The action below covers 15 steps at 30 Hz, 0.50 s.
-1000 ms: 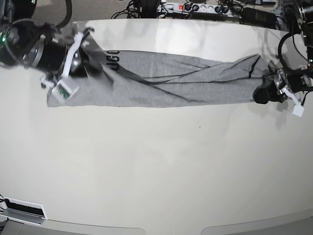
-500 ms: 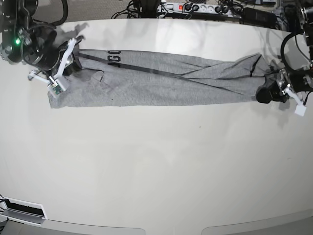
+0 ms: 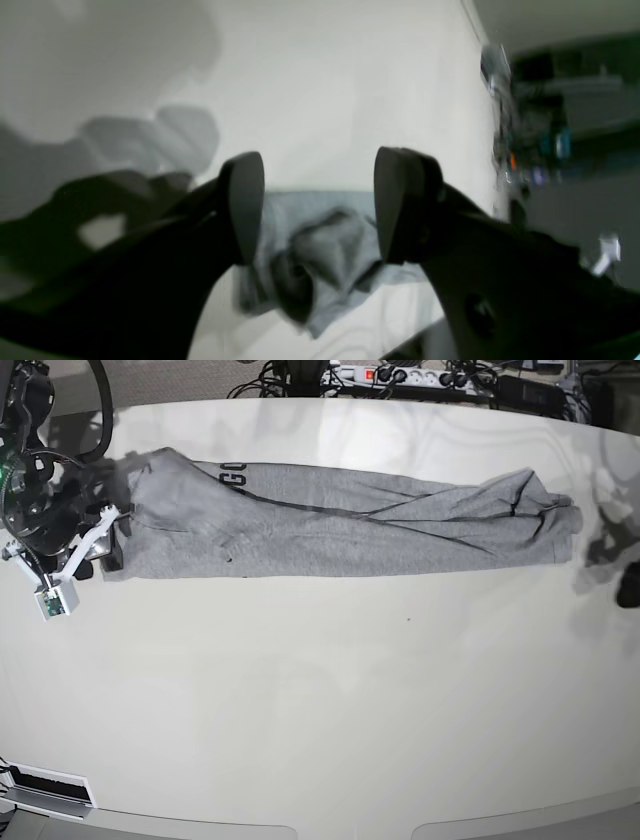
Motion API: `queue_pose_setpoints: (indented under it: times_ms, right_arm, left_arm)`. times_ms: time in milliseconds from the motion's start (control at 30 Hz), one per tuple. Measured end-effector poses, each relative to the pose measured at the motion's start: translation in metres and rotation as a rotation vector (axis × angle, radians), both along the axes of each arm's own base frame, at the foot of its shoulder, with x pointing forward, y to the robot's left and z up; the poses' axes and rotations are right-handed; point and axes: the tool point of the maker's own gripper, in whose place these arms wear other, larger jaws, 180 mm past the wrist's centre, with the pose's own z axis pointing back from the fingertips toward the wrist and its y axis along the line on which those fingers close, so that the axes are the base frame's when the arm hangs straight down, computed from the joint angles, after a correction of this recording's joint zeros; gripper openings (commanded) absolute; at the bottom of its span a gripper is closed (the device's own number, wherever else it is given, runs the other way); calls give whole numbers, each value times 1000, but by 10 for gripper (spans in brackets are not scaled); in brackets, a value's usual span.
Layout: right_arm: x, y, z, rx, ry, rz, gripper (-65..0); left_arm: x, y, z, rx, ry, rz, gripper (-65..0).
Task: Layout the t-shirt on the table in an organized manner, then fold the t-shirt properly
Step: 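Grasp both ends of the folded shirt strip with both grippers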
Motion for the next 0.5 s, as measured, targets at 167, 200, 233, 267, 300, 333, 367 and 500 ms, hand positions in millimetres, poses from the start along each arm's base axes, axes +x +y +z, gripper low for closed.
queue_pose_setpoints:
  times_ms: [167, 200, 233, 267, 300, 333, 367, 500]
  right_arm:
    - [-10, 56, 2, 136, -42, 274, -650]
    - [-11, 62, -2, 149, -44, 283, -650]
    - [-10, 65, -8, 162, -42, 268, -650]
    - [-10, 65, -17, 167, -35, 249, -650]
    - [-10, 64, -26, 182, -24, 229, -650]
    - [-11, 61, -37, 194, -3, 212, -650]
    - [-14, 57, -50, 196, 28, 191, -650]
    - [-28, 36, -101, 180, 170, 104, -650]
  left_arm:
    - [-12, 11, -3, 11, 10, 42, -283]
    - [-15, 10, -7, 8, 15, 48, -283]
    - [-21, 9, -14, 3, 33, 48, -283]
    - [-27, 7, -20, -1, 51, 49, -283]
    - [-32, 6, -26, -3, 62, 57, -283]
    - [-37, 5, -32, -5, 74, 67, -283]
    - [-43, 5, -39, 3, 92, 73, -283]
    - [-51, 3, -65, 59, 131, 107, -283]
